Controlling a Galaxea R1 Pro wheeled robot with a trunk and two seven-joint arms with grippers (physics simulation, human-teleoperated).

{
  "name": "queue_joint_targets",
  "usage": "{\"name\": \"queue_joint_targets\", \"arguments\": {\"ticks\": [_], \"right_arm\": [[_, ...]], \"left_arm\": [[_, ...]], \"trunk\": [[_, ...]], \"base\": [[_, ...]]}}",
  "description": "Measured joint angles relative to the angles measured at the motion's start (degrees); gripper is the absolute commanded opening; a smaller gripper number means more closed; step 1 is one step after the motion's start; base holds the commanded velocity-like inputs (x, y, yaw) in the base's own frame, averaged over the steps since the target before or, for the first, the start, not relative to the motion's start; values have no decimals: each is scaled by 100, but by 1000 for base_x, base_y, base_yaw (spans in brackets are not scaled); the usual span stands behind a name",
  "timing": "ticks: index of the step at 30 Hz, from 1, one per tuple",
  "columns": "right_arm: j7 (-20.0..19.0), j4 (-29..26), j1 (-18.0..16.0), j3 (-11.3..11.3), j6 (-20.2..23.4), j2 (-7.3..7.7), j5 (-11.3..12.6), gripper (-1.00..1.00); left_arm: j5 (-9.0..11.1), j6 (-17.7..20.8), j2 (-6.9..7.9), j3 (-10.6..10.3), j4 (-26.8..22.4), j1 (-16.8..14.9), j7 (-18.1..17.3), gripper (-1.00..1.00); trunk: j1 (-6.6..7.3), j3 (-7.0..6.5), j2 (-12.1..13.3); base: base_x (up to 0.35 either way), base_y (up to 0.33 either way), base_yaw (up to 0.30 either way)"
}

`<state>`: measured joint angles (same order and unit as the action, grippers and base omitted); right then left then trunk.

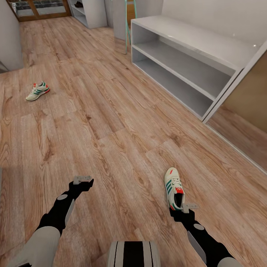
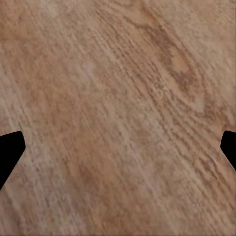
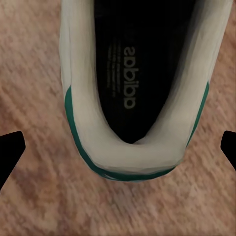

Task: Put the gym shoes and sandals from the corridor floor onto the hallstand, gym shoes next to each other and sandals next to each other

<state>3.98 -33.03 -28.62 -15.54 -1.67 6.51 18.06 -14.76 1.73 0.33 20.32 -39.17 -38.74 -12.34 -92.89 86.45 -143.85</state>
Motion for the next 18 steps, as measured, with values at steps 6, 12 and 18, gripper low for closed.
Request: {"name": "queue_joint_targets", "arguments": {"ticks": [6,12,18], "right_arm": [[0,0,0,2,0,0,0,100],[0,0,0,2,0,1,0,100],[0,0,0,2,0,2,0,100]], "left_arm": [[2,1,1,0,-17,1,-1,100],[-1,2,0,0,-19,1,-1,100],[-6,2,-1,1,-19,1,27,100]], "trunk": [[0,0,0],[0,0,0],[2,0,0]], "base": [[0,0,0],[11,0,0],[157,0,0]]}}
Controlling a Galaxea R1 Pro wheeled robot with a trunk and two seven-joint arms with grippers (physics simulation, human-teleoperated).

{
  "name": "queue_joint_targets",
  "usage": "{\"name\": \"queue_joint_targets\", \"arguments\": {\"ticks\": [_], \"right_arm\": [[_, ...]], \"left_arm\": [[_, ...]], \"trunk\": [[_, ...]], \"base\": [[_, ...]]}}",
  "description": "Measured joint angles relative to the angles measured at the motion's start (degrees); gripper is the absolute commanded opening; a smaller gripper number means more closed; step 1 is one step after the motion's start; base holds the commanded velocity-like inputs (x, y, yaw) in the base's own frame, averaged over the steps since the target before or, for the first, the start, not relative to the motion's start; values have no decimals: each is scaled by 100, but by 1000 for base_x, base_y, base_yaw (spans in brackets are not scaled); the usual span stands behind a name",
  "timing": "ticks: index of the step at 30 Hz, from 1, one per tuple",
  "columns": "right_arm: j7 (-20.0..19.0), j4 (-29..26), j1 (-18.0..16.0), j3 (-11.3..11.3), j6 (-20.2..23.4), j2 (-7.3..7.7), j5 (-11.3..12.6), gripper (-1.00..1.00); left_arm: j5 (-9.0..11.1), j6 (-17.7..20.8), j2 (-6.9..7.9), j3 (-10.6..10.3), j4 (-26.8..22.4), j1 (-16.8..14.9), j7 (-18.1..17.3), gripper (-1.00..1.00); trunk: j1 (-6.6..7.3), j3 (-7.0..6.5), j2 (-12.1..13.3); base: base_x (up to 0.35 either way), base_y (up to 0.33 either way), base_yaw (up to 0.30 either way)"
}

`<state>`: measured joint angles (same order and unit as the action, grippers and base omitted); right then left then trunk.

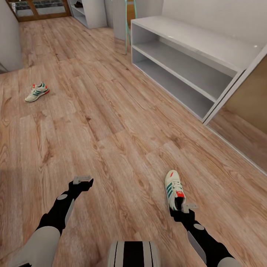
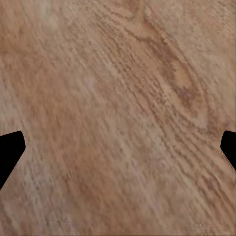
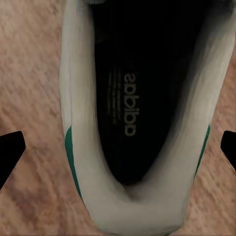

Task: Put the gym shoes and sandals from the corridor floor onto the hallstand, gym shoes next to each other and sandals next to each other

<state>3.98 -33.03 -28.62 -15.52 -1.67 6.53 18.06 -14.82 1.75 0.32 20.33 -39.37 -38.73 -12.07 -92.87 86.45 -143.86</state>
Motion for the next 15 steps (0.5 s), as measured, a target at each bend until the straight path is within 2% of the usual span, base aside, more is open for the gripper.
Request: {"name": "queue_joint_targets", "arguments": {"ticks": [15], "right_arm": [[0,-1,0,0,0,4,0,100]], "left_arm": [[0,-8,8,0,0,-9,-2,100]], "trunk": [[-2,0,0]], "base": [[23,0,0]]}}
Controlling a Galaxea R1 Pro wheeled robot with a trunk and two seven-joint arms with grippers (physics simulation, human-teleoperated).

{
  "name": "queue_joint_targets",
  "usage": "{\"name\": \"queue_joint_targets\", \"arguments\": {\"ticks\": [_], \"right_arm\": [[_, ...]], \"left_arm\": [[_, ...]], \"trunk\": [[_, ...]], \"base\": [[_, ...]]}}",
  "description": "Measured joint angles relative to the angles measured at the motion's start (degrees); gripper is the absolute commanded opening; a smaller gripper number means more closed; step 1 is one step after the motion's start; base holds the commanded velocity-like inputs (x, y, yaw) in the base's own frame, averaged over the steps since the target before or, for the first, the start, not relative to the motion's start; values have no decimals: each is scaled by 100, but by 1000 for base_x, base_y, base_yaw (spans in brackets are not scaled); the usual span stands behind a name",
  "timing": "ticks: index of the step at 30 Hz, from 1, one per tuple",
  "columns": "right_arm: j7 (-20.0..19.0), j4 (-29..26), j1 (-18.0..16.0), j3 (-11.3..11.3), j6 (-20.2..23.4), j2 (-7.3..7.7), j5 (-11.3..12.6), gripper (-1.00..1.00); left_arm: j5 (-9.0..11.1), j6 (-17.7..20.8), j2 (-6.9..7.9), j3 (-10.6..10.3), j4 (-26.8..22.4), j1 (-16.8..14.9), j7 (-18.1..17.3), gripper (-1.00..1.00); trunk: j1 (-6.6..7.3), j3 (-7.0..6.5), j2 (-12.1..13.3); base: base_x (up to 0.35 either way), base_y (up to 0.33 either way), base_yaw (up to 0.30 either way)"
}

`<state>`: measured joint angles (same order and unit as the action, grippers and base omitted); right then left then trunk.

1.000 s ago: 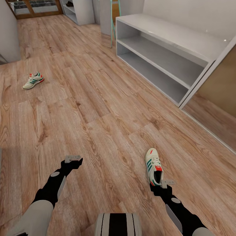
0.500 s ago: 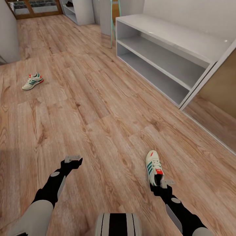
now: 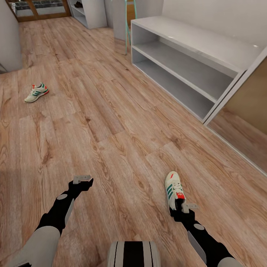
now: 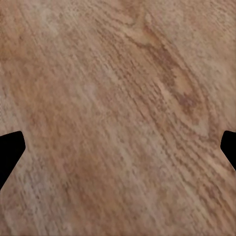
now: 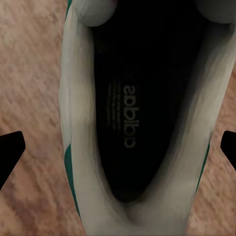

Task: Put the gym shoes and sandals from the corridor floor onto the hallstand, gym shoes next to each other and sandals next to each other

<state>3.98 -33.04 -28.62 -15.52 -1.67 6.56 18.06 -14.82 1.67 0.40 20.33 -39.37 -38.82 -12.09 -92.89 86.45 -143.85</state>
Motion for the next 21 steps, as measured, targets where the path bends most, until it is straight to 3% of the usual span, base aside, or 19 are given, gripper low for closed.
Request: {"name": "queue_joint_targets", "arguments": {"ticks": [12,21], "right_arm": [[0,0,0,0,0,2,0,100],[0,1,0,0,0,3,0,100]], "left_arm": [[-1,10,14,-7,0,0,-24,100],[-1,8,18,16,0,0,-26,100]], "trunk": [[0,1,0],[-24,254,-12]], "base": [[0,0,0],[0,0,0]]}}
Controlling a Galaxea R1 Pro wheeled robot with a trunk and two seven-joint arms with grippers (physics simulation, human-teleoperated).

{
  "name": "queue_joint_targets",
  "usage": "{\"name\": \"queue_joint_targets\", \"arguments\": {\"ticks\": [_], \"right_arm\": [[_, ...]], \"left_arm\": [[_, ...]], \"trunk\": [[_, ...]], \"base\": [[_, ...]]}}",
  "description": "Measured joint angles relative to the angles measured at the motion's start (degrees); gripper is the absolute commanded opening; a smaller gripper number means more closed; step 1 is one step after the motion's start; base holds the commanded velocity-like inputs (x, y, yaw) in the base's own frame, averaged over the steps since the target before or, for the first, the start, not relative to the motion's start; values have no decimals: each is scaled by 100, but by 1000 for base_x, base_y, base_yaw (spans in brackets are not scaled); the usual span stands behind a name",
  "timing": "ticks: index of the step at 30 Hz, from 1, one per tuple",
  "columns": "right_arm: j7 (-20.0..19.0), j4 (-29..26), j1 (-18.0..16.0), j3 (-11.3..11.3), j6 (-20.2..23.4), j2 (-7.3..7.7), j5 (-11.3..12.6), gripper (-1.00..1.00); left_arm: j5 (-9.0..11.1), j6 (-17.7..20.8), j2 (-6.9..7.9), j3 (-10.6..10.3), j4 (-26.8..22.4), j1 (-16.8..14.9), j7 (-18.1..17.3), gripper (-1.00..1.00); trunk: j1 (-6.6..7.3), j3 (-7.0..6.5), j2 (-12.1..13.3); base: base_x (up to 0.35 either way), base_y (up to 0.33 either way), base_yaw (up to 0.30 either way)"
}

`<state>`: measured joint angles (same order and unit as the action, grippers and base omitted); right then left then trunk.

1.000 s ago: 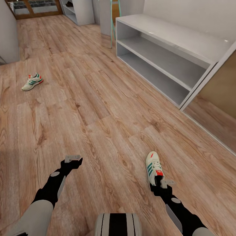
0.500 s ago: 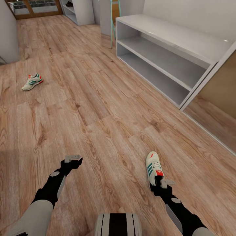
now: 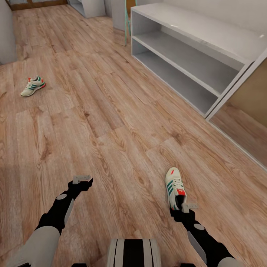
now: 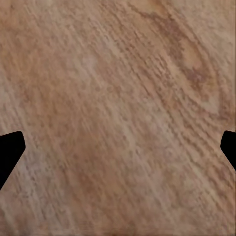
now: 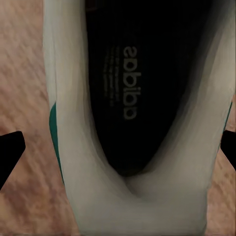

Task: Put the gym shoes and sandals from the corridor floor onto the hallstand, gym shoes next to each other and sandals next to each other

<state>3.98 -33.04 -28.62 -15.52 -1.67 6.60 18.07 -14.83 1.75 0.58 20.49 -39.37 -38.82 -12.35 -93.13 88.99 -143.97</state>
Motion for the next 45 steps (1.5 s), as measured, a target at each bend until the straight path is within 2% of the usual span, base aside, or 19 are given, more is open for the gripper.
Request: {"name": "queue_joint_targets", "arguments": {"ticks": [5,39,40,45], "right_arm": [[0,-2,0,1,0,0,0,100],[0,17,0,-1,0,26,0,100],[0,14,0,-1,0,26,0,-100],[-1,17,0,-3,1,31,-7,-100]], "left_arm": [[1,0,0,6,-7,0,0,100],[1,-9,-3,-19,-57,0,31,100],[-2,-12,-1,-21,-58,0,32,100],[-5,-9,0,-25,-61,0,36,100]], "trunk": [[-2,38,-2],[0,58,-2],[-2,59,-2],[-2,59,-2]], "base": [[0,0,0],[20,0,0],[38,0,0],[12,0,0]]}}
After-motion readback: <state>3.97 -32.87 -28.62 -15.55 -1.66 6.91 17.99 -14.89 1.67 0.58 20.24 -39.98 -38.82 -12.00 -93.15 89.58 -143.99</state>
